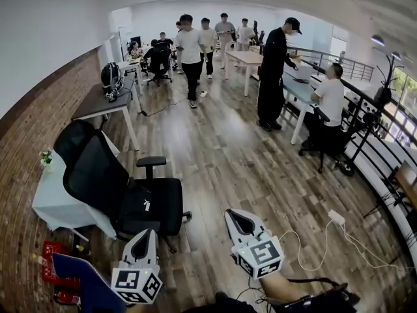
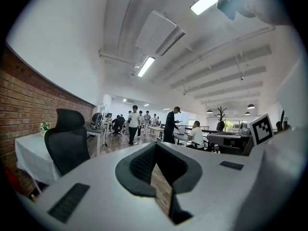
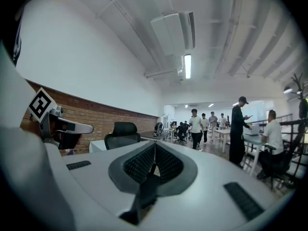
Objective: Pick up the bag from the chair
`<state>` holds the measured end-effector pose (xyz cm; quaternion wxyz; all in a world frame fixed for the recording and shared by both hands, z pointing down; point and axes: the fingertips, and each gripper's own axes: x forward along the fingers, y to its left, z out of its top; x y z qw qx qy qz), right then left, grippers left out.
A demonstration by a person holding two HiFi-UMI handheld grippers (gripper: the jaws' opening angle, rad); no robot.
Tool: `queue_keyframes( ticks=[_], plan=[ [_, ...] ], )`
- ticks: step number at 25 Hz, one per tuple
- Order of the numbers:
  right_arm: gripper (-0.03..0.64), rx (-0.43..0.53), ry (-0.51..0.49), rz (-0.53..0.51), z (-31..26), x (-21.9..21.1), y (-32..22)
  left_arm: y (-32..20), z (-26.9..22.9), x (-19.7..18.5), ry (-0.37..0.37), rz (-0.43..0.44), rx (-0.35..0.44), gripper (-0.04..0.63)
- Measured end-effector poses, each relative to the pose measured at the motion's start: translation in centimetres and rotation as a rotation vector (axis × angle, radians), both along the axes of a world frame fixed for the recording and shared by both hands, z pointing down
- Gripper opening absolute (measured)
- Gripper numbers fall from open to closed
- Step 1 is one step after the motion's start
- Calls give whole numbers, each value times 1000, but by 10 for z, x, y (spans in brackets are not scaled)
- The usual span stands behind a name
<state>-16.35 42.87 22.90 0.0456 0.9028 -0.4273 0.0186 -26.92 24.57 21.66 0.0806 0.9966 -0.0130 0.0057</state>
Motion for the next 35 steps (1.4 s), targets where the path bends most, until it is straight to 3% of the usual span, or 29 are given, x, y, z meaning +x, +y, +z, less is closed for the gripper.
queue_keyframes(
  ticks=[7, 17, 35],
  plan=[
    [17, 15, -3, -33, 2, 44, 19, 24, -4, 47, -5, -3, 21, 11],
    [17, 27, -27, -70, 13, 75, 22, 28, 3, 73, -49, -38, 34, 11],
    [17, -2, 45, -78, -12, 163, -104, -92, 1, 156, 25, -57, -23, 11]
  ],
)
